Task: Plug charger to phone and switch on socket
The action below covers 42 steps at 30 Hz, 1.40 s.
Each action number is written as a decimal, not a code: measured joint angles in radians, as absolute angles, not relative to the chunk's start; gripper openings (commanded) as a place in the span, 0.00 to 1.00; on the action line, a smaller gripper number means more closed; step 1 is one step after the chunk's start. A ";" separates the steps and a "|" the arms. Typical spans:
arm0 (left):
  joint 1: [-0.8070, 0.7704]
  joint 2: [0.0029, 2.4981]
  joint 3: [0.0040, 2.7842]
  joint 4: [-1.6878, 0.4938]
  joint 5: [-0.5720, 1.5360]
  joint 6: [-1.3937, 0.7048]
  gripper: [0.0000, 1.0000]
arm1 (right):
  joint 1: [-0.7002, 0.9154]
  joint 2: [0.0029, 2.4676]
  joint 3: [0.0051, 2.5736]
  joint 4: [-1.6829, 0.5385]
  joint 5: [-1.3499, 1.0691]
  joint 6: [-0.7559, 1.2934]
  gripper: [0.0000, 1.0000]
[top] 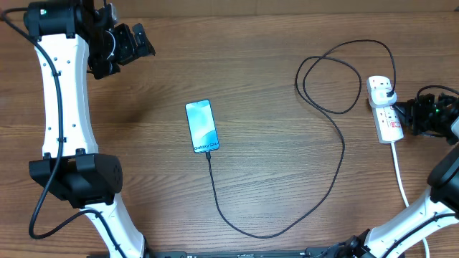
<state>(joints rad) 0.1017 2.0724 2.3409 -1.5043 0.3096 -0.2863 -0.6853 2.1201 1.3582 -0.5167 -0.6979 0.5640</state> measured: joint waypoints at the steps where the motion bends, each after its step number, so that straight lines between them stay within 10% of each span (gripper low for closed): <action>1: 0.102 2.072 2.341 -1.504 0.310 -0.286 1.00 | -0.685 2.120 1.359 -0.518 -0.698 0.564 0.04; 42: 0.102 2.072 2.341 -1.504 0.310 -0.286 1.00 | -0.643 2.106 1.400 -0.640 -0.611 0.550 0.04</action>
